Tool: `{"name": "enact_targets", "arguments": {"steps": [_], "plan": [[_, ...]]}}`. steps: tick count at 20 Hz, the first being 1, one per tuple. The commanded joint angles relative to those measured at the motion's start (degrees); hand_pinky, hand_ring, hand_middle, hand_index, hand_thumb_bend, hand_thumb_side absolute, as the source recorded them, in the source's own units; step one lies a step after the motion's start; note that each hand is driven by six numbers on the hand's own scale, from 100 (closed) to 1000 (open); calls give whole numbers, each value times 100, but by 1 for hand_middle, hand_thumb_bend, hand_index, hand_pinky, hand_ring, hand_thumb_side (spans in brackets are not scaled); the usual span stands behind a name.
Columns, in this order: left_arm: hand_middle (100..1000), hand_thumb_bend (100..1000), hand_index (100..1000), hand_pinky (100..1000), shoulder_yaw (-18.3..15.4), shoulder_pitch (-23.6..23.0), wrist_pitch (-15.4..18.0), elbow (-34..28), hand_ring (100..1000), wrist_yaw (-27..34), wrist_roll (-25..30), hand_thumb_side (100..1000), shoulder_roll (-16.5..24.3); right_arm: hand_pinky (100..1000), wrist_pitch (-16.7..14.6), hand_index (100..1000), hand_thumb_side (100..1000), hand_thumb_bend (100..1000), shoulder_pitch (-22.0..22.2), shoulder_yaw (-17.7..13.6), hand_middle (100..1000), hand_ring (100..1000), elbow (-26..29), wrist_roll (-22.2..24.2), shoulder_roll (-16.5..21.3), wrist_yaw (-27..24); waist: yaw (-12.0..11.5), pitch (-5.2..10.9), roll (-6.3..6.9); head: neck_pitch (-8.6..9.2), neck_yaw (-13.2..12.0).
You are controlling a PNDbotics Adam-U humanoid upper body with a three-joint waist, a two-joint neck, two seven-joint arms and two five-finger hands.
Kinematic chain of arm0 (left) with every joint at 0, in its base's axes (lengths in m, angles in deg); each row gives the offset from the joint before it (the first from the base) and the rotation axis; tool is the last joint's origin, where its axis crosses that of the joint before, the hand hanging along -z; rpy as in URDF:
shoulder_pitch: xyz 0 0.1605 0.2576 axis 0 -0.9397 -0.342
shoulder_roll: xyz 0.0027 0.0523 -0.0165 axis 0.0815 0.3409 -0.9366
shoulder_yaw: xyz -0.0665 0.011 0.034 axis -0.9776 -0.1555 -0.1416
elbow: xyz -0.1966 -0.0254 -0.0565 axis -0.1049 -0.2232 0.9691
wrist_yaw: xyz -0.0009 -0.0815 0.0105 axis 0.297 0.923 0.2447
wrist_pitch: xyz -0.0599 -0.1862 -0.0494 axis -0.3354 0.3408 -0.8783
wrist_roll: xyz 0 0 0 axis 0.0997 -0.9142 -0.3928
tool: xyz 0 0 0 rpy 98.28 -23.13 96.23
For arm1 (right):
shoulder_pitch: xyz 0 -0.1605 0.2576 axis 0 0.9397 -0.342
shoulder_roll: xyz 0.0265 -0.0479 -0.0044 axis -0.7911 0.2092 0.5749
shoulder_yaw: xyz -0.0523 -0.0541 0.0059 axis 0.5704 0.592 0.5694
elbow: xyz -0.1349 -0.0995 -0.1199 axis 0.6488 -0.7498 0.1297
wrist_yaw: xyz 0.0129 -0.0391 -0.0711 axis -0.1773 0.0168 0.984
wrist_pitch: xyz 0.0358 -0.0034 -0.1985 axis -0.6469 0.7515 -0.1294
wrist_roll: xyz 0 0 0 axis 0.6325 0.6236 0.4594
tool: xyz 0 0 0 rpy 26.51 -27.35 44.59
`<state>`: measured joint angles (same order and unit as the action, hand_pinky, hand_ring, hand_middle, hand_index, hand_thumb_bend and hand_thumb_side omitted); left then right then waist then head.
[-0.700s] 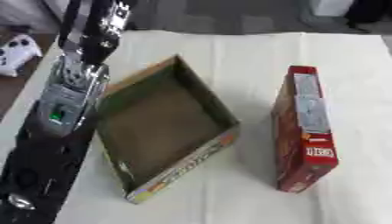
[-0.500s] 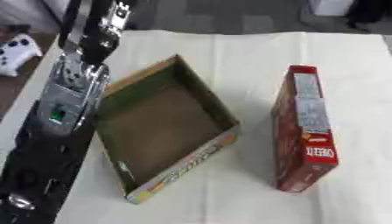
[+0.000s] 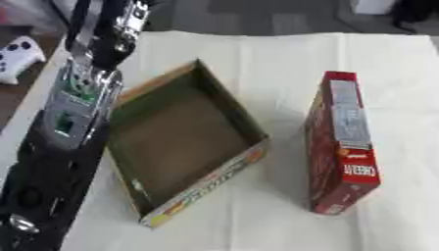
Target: Pick up objects on the table and place them in the box.
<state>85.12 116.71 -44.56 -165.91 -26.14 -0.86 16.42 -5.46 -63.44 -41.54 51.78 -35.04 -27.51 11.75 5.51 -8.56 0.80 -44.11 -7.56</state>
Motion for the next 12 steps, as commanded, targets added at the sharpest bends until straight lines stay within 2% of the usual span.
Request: {"name": "enact_targets", "arguments": {"steps": [1,3,4,7,8,9,10,12], "plan": [[886,100,818,802,124,291,57,179,733,-215,385,659,420,525,7,826,617,100,-49,-13,795,745,79,24,71,5,14,85,15,0,-16],[904,100,824,831,267,463,92,426,747,-79,698,581,559,525,6,825,619,100,-39,-5,795,745,79,38,83,5,26,91,28,0,-21],[929,100,842,847,356,557,121,542,766,-9,927,584,647,525,5,824,617,100,-37,-2,795,745,79,42,91,5,39,94,31,0,-20],[974,100,888,882,614,851,220,906,806,213,2000,525,838,525,5,823,618,100,-31,5,794,744,79,51,101,0,70,107,39,0,-33],[983,100,908,892,675,964,267,1012,821,262,2388,399,901,525,6,823,618,100,-29,8,795,745,79,55,103,0,82,111,43,0,-34],[983,100,913,893,726,1087,329,1122,824,286,2780,362,956,525,6,823,618,100,-27,13,795,745,79,60,104,-1,91,113,45,0,-33],[983,100,925,900,771,1216,396,1209,835,277,3107,279,1014,525,6,823,618,100,-24,17,794,745,79,65,105,-2,104,119,49,0,-32],[995,100,945,966,870,1486,552,1379,871,154,3661,269,1133,525,6,822,619,100,-19,22,794,745,79,74,111,-3,130,131,59,0,-33]]}}
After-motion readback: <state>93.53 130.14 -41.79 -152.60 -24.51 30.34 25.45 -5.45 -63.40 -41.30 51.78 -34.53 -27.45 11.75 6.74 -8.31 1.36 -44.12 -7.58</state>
